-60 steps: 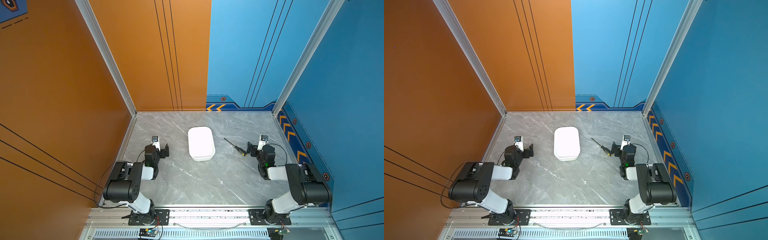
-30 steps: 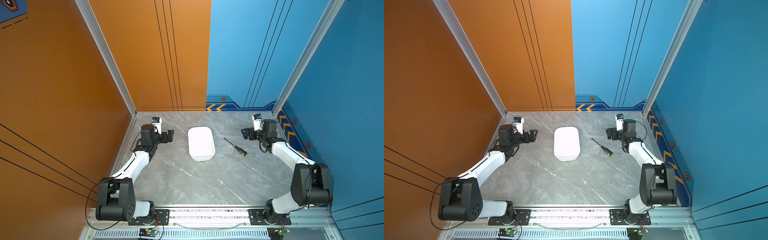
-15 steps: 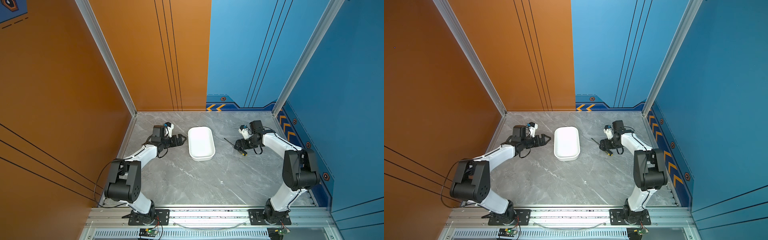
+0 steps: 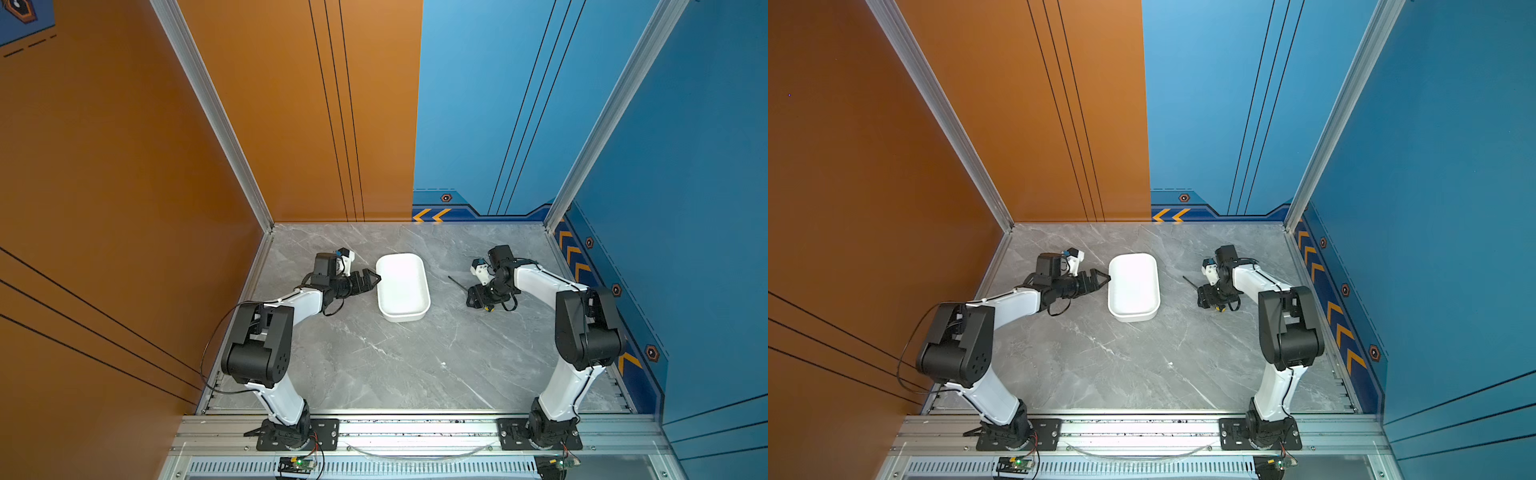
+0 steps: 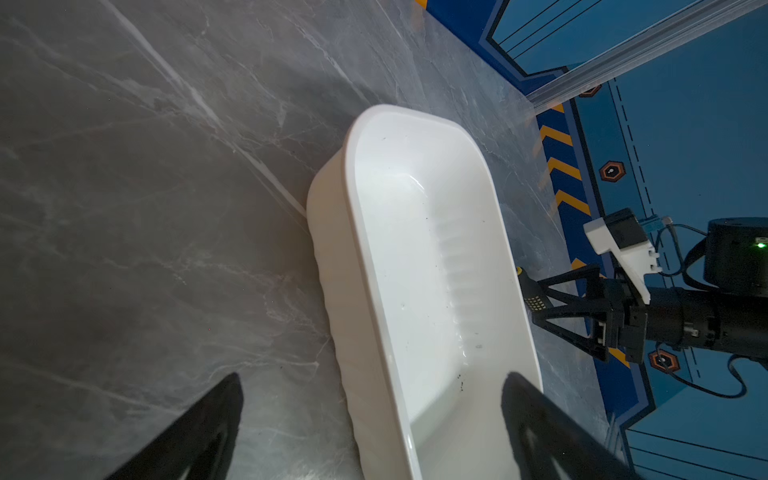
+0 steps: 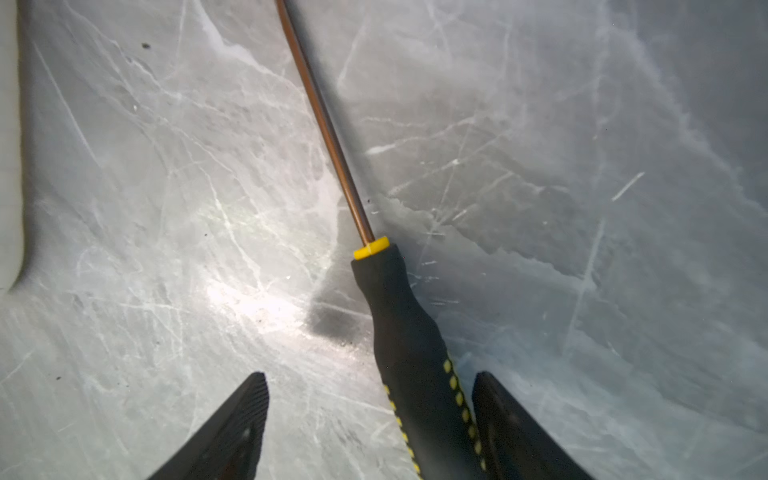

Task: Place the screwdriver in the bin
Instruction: 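Lower the right gripper and close it on the black screwdriver handle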

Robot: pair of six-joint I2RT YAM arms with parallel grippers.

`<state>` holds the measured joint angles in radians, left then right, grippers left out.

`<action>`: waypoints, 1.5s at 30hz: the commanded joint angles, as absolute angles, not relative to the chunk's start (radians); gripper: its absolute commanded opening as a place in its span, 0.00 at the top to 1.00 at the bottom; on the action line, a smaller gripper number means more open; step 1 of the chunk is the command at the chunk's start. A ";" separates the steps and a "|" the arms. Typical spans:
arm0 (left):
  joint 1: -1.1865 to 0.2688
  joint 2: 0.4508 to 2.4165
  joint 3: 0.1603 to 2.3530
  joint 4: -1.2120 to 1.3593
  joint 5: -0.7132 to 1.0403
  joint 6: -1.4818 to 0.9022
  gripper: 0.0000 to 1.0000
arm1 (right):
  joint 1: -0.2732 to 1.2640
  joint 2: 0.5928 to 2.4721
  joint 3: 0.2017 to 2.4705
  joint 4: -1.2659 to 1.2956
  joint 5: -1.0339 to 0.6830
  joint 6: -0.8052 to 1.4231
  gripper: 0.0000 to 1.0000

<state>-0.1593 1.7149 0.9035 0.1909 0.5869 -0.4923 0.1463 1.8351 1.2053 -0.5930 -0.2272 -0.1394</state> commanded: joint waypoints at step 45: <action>-0.131 1.672 0.916 0.216 0.717 -0.536 0.02 | 0.123 1.856 1.349 -0.739 -0.334 0.125 1.00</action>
